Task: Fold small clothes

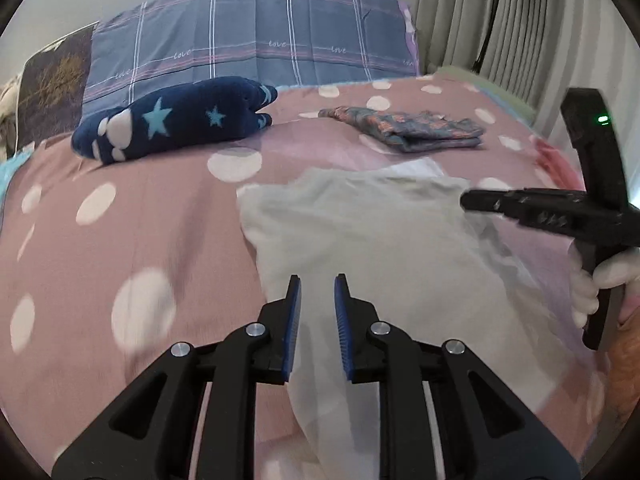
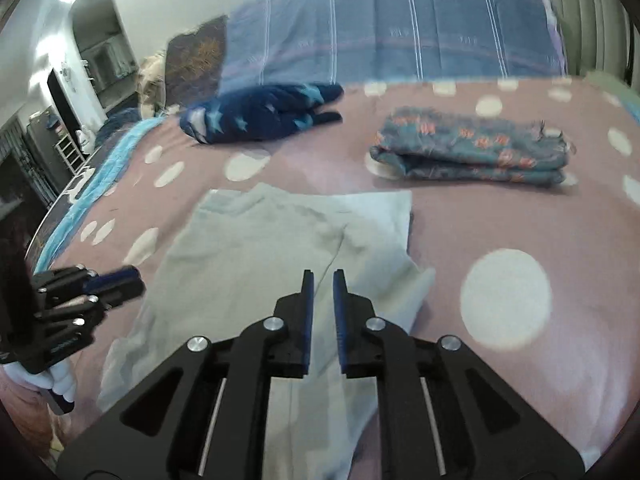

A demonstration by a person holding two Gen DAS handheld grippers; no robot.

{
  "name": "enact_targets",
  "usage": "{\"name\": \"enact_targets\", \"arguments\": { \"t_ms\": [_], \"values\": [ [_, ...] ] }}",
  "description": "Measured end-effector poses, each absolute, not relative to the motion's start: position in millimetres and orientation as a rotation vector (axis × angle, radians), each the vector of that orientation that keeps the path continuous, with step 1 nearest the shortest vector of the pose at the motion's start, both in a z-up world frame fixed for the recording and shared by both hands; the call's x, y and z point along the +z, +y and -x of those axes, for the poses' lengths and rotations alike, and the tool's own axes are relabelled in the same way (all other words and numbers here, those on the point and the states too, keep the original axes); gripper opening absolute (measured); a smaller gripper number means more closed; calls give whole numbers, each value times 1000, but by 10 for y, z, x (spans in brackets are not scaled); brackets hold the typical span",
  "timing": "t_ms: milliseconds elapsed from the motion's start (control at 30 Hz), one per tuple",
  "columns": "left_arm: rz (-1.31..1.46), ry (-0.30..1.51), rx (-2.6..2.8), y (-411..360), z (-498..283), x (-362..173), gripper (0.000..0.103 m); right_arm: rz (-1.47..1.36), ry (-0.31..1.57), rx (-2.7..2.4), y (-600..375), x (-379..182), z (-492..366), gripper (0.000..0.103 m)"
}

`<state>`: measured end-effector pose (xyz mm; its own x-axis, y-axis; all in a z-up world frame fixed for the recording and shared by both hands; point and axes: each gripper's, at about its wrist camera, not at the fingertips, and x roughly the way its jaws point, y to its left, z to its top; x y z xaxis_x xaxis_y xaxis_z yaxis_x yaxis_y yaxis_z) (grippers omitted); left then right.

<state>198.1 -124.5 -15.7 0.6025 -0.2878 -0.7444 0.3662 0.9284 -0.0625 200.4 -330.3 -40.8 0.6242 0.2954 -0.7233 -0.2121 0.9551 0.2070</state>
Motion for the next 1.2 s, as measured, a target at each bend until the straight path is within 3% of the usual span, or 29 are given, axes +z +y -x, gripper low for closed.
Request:
{"name": "enact_targets", "arguments": {
  "t_ms": [100,200,267,300,333,400,633,900,1200],
  "values": [
    [-124,930,-319,-1224,-2253,-543,34,-54,923,183,-3334,-809,-2368,0],
    [-7,928,-333,-1022,-2229,-520,40,-104,873,187,-3406,-798,-2324,0],
    [24,923,-344,-943,-2180,-471,40,-94,853,206,-3420,-702,-2196,6],
    [46,923,-347,-876,-2131,-436,40,-99,849,211,-3450,-657,-2135,17],
    [62,923,-349,-830,-2088,-418,40,-114,846,211,-3479,-607,-2081,39],
    [102,921,-375,-756,-1993,-382,40,-157,828,196,-3583,-457,-1903,55],
    [200,982,-522,-704,-1872,-516,46,-316,937,348,-3820,-549,-1497,56],
    [240,1008,-584,-833,-2101,-580,49,-551,994,468,-3881,-811,-1738,59],
    [209,992,-626,-1005,-2281,-622,54,-502,1005,521,-3641,-863,-2007,55]
  ]
}}
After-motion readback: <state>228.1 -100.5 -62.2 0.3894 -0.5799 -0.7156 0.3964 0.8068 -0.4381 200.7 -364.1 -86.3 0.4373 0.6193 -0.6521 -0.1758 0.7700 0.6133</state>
